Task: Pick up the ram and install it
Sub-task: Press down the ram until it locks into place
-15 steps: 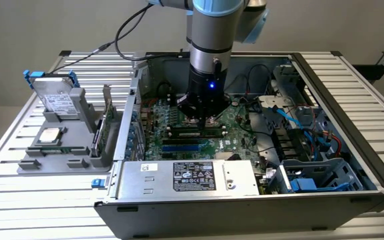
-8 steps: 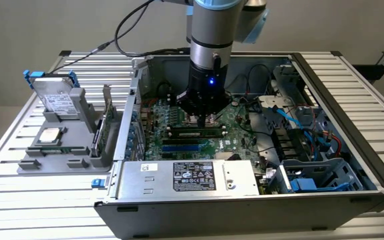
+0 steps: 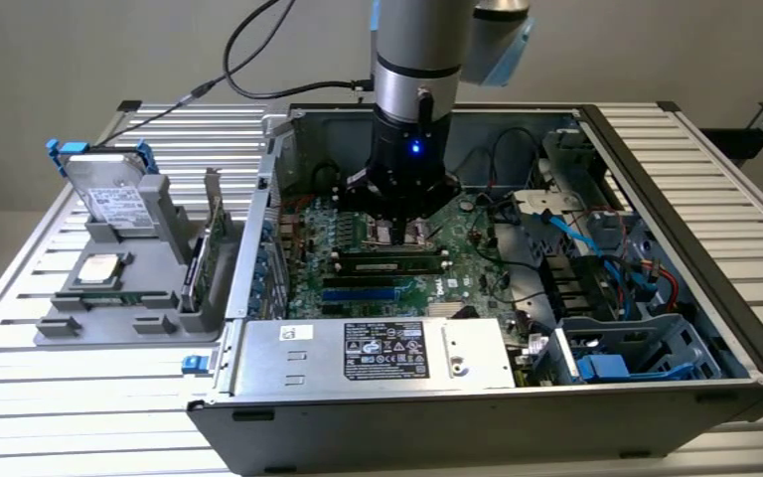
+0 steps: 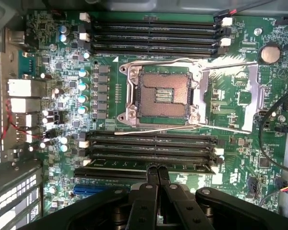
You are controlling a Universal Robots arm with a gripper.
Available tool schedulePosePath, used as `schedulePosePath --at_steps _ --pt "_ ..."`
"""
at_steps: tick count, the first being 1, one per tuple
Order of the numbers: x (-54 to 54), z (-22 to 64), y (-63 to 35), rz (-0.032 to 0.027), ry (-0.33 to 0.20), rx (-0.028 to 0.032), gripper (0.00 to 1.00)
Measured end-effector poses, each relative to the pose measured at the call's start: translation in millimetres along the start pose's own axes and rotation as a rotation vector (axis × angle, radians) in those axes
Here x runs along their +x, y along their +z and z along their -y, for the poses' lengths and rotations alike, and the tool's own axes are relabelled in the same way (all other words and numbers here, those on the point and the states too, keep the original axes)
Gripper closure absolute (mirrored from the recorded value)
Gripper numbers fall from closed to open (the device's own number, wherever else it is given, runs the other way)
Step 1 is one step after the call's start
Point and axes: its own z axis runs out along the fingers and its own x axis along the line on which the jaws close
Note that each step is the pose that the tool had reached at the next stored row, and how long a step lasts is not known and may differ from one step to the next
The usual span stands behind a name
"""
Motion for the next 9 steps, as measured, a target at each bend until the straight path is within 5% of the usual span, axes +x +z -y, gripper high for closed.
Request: schedulePosePath --at_steps 9 --pt "6.7 0.4 -3.9 0.0025 0.000 -0.0009 0.90"
